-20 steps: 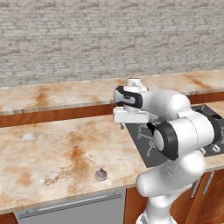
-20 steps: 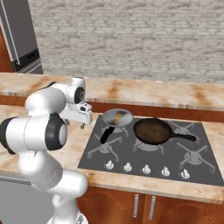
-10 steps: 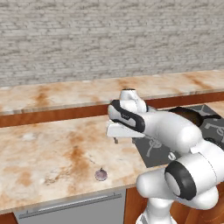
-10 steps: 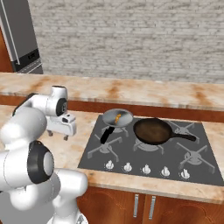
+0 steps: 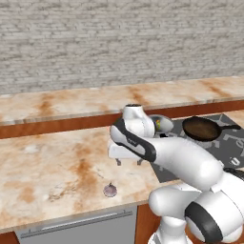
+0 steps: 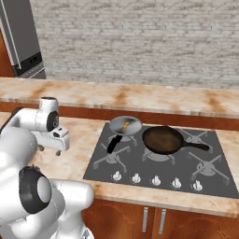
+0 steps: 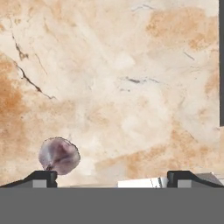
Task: Place both pans onto different burners. Then place the garlic and the shrimp on different pans.
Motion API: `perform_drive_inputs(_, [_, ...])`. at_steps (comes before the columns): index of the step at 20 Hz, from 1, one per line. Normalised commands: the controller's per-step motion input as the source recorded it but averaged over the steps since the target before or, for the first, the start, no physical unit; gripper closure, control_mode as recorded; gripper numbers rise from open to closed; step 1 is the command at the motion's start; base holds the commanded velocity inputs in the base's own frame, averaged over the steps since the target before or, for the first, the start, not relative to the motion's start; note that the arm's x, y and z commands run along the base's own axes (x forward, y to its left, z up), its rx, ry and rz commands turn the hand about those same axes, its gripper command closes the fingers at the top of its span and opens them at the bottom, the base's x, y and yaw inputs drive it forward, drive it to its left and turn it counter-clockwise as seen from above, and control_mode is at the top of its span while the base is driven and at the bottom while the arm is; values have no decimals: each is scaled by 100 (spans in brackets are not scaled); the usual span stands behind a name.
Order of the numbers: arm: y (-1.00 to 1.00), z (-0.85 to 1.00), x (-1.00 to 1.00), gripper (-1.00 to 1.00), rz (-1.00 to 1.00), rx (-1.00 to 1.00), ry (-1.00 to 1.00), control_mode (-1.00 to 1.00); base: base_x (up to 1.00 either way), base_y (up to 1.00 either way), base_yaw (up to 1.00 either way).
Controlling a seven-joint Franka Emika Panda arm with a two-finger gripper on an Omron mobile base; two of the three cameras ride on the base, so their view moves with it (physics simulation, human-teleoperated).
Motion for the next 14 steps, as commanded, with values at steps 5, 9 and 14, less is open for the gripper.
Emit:
perform_drive_inputs(5, [35, -7, -12, -100, 0, 0, 0, -100, 0, 0, 0])
perform_drive_inputs(9, [23, -19, -17, -100, 1, 0, -1, -100, 0, 0, 0])
perform_drive_inputs(14, [12, -30, -3, -100, 1, -2, -14, -100, 0, 0, 0])
